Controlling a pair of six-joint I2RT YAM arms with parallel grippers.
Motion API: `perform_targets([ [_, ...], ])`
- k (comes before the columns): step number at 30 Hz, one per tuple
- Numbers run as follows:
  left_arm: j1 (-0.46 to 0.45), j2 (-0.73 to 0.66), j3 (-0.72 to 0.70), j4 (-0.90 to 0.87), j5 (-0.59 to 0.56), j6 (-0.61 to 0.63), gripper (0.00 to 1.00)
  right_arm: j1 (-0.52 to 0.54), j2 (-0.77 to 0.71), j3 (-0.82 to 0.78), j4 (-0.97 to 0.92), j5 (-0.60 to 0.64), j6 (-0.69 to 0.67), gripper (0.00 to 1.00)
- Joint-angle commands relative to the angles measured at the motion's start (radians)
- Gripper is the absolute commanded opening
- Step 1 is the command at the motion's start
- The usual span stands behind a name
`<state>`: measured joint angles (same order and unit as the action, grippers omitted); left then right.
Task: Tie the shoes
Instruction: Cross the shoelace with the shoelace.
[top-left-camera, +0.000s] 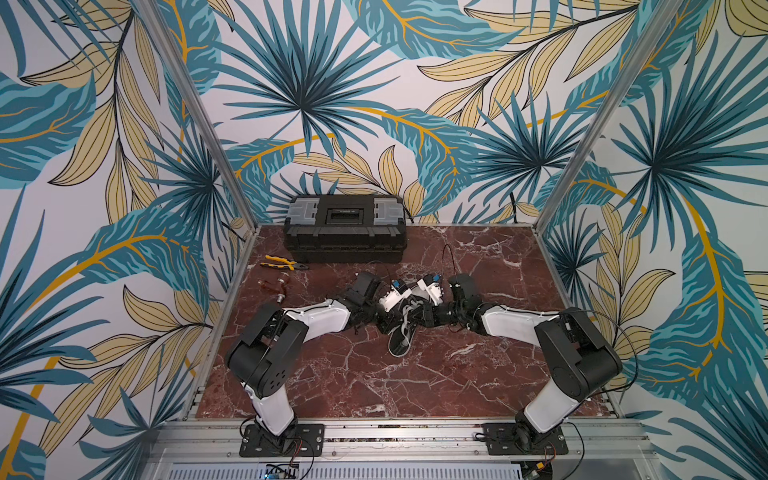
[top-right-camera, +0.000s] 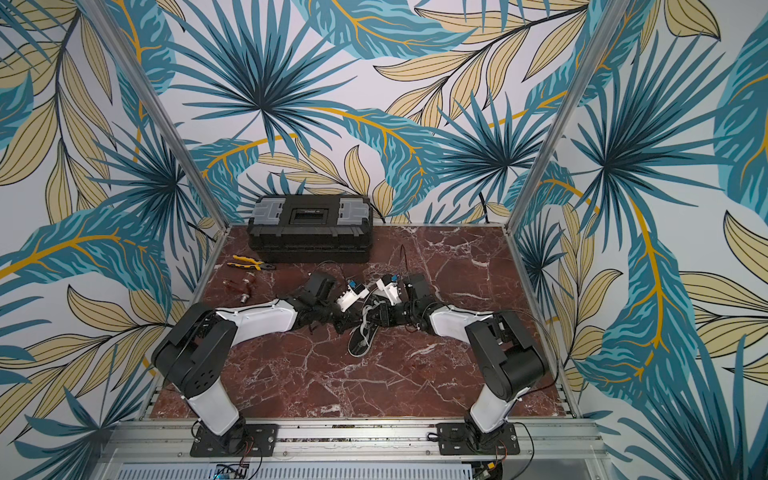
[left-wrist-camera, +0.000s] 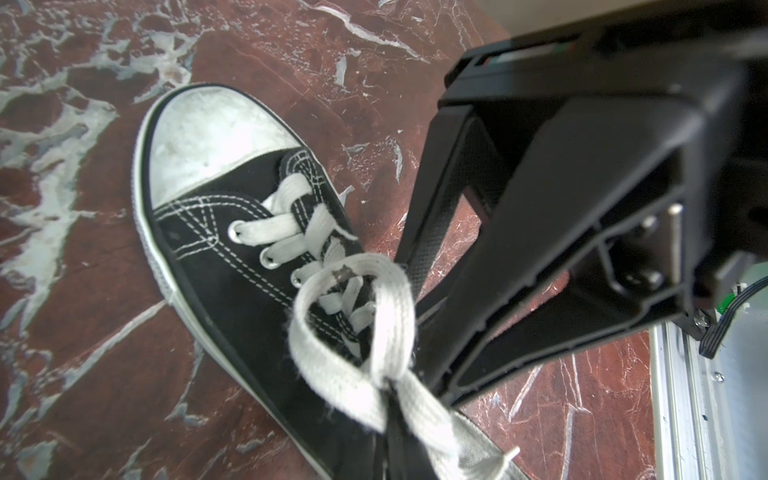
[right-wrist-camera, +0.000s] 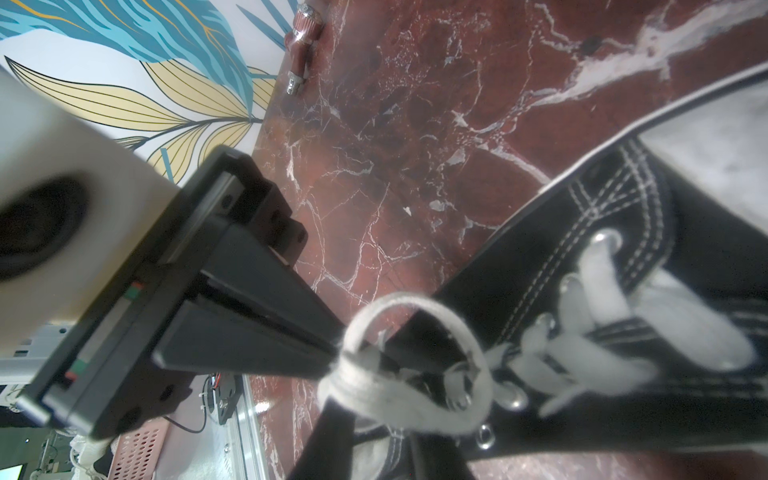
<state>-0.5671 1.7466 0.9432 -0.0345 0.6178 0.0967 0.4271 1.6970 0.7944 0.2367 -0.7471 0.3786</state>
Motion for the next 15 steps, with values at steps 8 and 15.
perform_targets([
  [8,-0.005,-0.015,0.003,0.054,0.048,-0.032,0.02,0.007,0.051,-0.012,0.062,-0.051,0.041,0.07],
  [15,-0.004,-0.019,-0.002,0.054,0.038,-0.037,0.03,0.005,0.014,-0.024,0.005,0.034,0.01,0.0],
])
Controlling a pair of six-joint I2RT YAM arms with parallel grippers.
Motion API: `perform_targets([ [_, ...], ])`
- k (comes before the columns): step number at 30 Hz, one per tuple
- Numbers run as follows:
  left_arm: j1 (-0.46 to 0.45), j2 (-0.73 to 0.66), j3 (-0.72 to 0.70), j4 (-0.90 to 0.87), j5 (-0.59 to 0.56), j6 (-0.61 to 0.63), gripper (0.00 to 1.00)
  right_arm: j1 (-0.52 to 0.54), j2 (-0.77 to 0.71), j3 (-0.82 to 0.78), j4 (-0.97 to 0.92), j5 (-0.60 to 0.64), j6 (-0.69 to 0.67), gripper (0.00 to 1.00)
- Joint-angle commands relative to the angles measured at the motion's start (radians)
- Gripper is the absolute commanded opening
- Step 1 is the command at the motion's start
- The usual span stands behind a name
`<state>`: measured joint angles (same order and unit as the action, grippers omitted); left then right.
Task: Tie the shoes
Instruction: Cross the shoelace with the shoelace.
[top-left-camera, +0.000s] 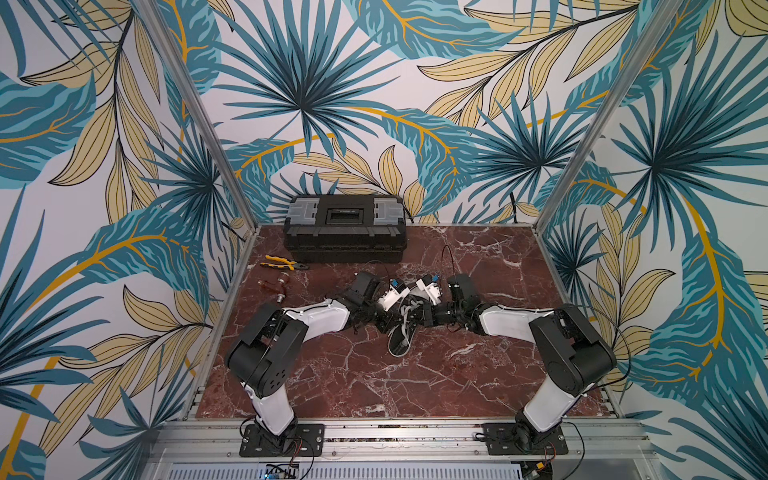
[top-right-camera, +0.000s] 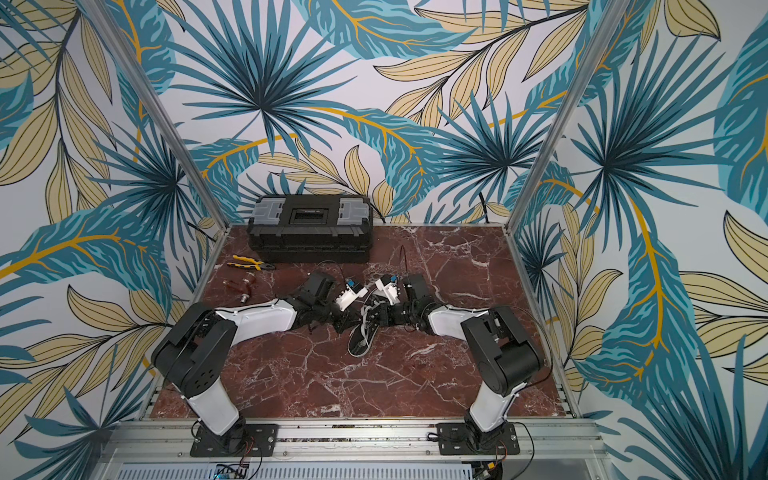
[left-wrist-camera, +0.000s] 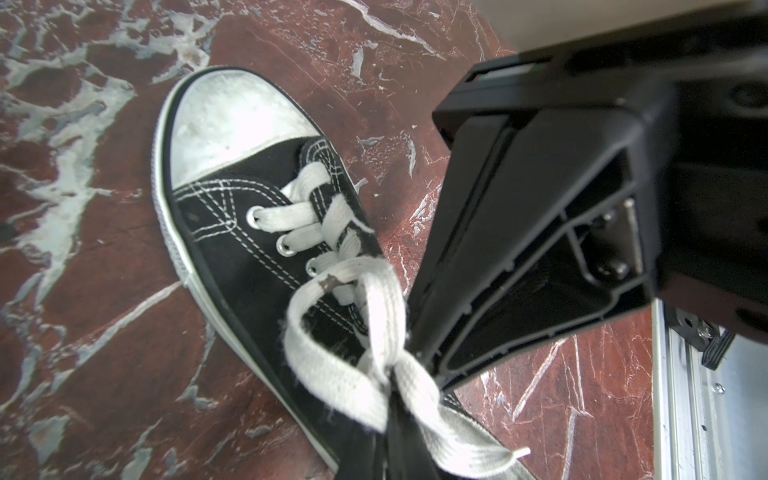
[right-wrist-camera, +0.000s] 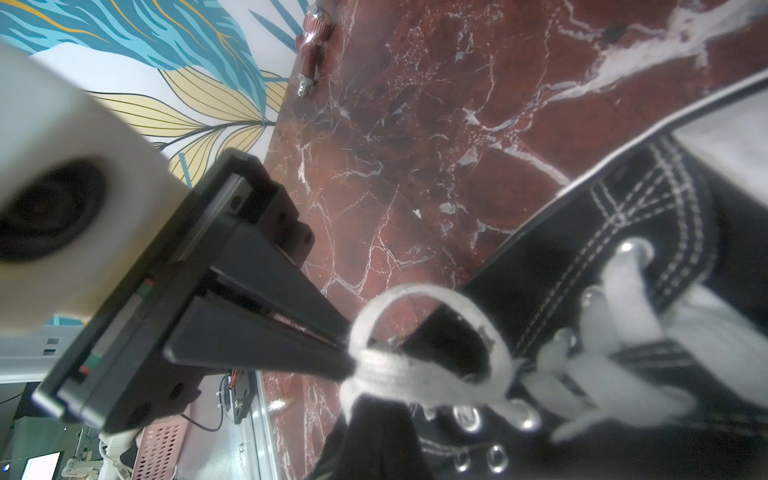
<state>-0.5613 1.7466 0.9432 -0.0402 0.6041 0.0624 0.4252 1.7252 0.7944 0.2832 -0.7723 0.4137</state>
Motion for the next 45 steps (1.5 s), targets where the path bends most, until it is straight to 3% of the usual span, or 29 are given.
perform_targets([
  [1,-0.009,-0.021,-0.003,0.059,0.051,-0.002,0.03,0.006,-0.02,-0.025,-0.056,0.077,-0.034,0.0],
  [22,0.01,-0.04,-0.017,0.013,0.053,-0.003,0.34,0.009,-0.11,-0.014,-0.197,0.123,-0.15,0.0],
  [37,0.07,-0.045,-0.022,0.012,0.179,-0.122,0.63,0.019,-0.157,-0.021,-0.294,0.172,-0.185,0.0],
  [42,0.068,-0.018,0.011,0.025,0.183,-0.222,0.65,0.023,-0.17,-0.036,-0.278,0.18,-0.176,0.0],
  [45,0.051,0.01,0.047,-0.007,0.169,-0.218,0.65,0.022,-0.166,-0.041,-0.262,0.18,-0.17,0.0],
])
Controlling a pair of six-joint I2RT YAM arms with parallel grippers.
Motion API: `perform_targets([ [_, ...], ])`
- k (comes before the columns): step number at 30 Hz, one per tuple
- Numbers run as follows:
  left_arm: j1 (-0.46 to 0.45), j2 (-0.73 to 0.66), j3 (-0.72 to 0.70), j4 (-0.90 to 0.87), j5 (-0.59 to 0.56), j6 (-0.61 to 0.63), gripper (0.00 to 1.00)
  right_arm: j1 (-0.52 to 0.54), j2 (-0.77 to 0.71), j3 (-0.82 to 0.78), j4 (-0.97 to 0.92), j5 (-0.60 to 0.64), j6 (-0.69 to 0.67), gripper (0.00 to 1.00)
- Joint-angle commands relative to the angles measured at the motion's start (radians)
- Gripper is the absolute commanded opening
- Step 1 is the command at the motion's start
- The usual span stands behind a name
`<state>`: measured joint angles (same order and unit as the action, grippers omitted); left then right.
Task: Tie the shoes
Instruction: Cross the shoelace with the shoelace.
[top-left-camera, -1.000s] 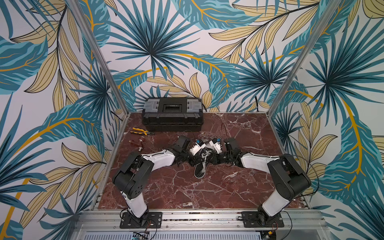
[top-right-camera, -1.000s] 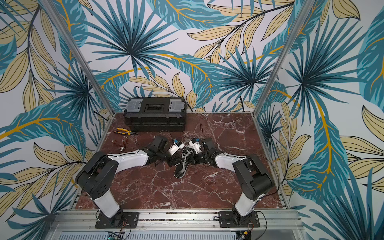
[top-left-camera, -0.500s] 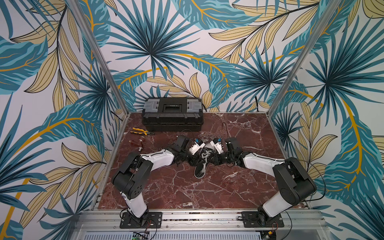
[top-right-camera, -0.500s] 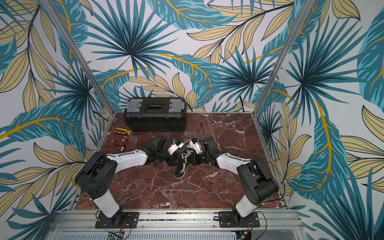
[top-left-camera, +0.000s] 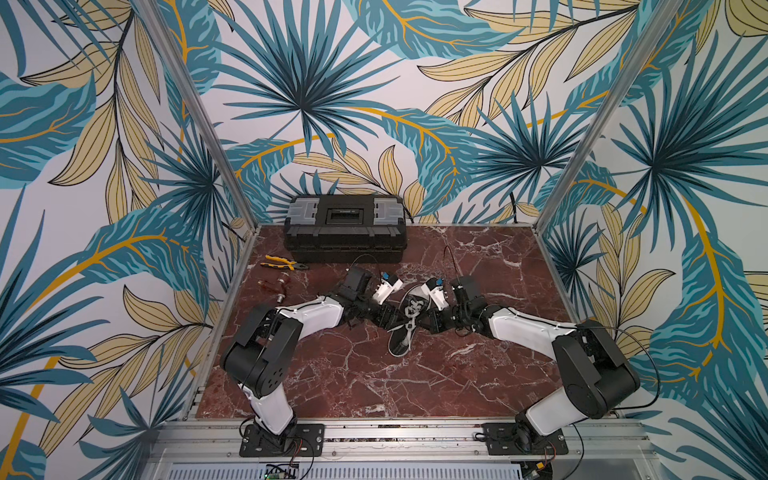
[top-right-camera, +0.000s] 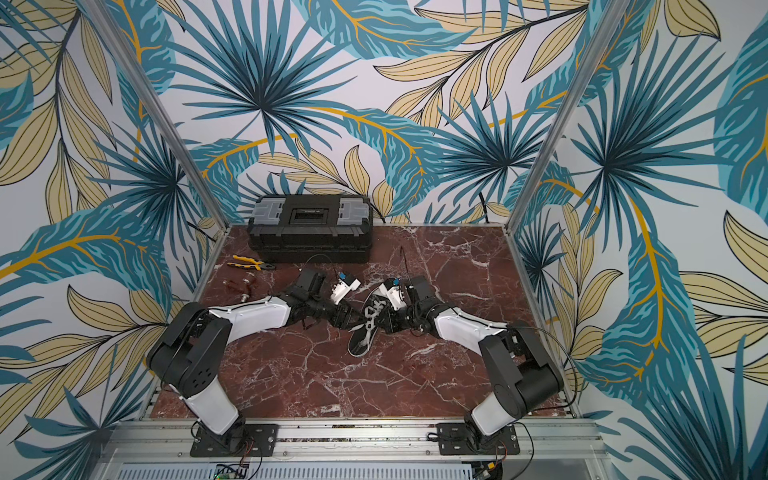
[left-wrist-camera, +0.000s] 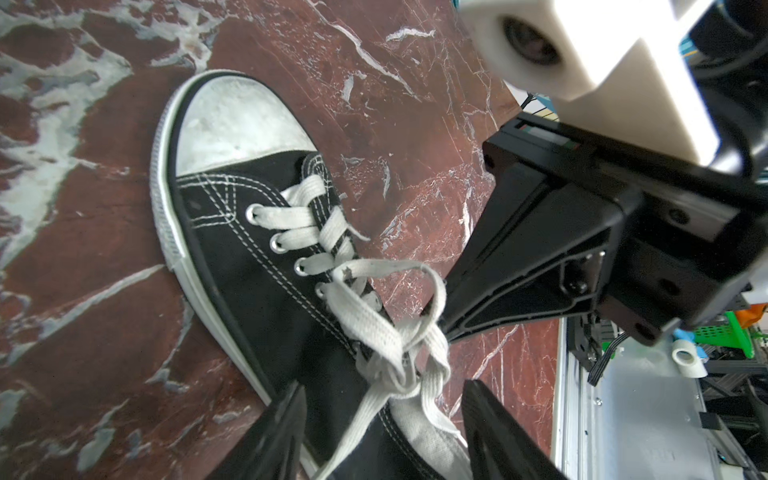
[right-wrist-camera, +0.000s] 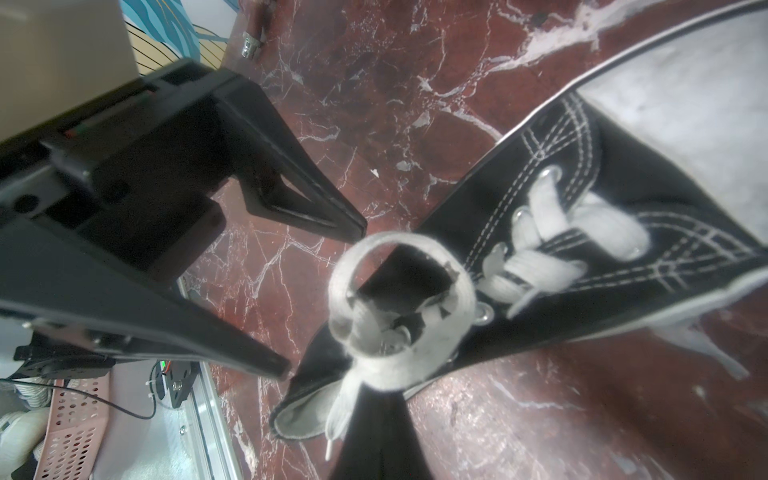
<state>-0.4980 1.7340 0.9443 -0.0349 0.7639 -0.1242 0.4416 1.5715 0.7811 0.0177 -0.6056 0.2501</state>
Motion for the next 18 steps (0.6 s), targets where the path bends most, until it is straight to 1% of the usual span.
perform_targets([
  [1,-0.019,0.032,0.059,-0.023,0.009,-0.028,0.65,0.006,-0.009,-0.028,0.009,0.012,-0.003,0.0],
  [9,-0.028,0.104,0.154,-0.016,0.005,-0.105,0.65,0.009,0.001,-0.04,0.033,0.012,0.002,0.0],
  [18,-0.045,0.155,0.238,-0.093,0.02,-0.101,0.62,0.009,0.006,-0.037,0.033,0.016,-0.004,0.0],
])
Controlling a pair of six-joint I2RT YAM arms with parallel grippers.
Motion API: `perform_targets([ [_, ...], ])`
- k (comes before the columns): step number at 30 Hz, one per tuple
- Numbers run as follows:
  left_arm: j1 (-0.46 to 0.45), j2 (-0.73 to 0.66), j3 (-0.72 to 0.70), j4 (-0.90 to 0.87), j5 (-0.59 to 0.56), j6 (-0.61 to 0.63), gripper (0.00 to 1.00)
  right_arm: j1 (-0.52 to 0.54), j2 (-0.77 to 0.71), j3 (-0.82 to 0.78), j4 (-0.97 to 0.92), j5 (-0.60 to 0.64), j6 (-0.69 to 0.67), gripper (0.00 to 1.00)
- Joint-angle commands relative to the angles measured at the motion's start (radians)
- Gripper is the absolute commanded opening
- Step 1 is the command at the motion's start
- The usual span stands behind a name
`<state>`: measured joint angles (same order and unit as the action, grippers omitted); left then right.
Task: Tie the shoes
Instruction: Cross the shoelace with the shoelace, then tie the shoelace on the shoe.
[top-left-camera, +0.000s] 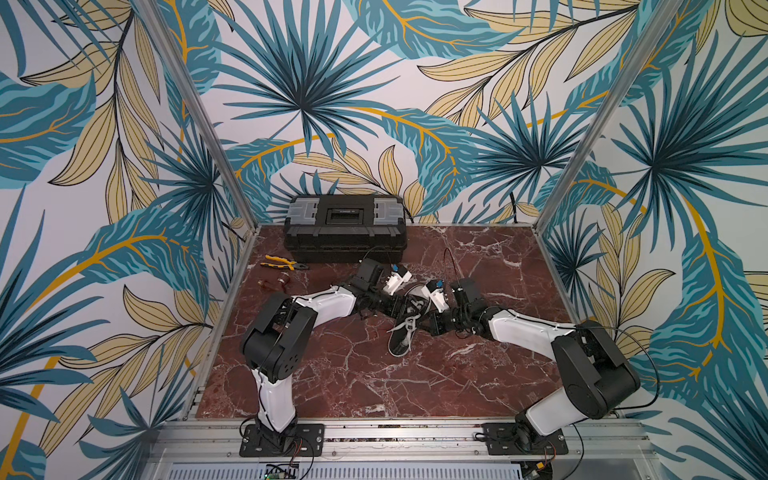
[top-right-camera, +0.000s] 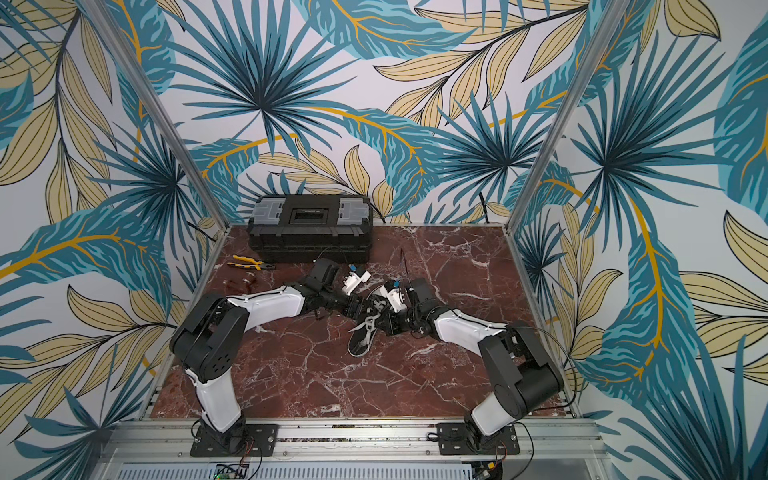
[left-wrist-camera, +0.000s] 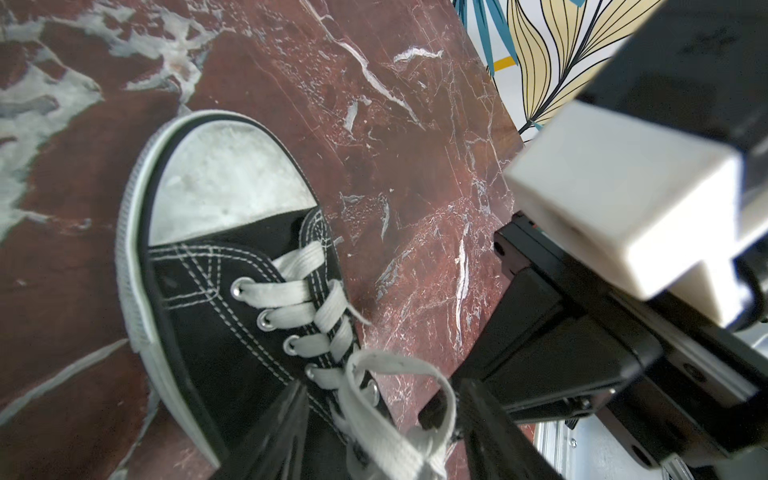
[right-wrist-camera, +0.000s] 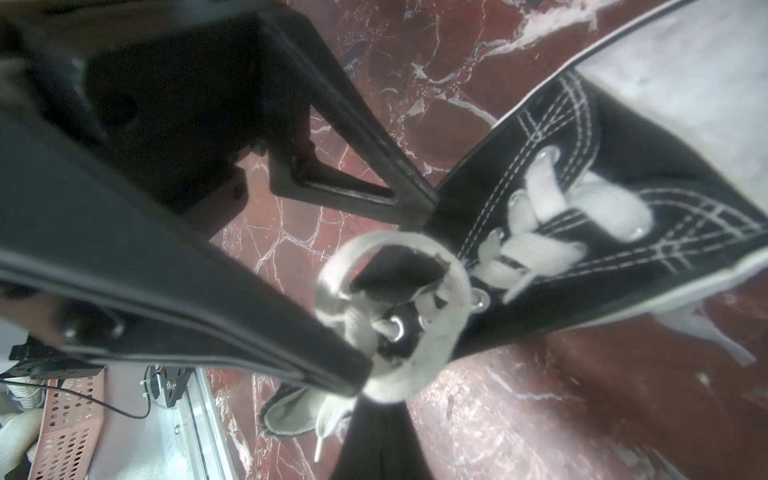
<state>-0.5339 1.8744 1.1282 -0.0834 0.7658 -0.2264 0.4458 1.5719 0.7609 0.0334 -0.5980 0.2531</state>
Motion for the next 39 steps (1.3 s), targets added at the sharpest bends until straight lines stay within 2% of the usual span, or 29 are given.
perform_targets([
  [1,-0.011,0.019,0.058,-0.05,0.022,0.001,0.62,0.005,0.006,-0.017,0.018,0.009,-0.007,0.0],
  [9,-0.017,0.035,0.083,-0.083,0.045,0.012,0.5,0.005,0.019,-0.009,0.02,0.011,-0.008,0.0],
  [14,-0.024,0.052,0.106,-0.104,0.07,0.022,0.38,0.005,0.019,-0.007,0.019,0.016,-0.008,0.0],
  [21,-0.015,0.034,0.093,-0.072,0.041,0.0,0.21,0.004,0.011,-0.012,0.009,0.022,-0.009,0.0],
  [39,0.03,-0.067,-0.049,0.05,0.042,-0.002,0.2,0.005,-0.001,-0.02,-0.014,0.062,0.02,0.0],
])
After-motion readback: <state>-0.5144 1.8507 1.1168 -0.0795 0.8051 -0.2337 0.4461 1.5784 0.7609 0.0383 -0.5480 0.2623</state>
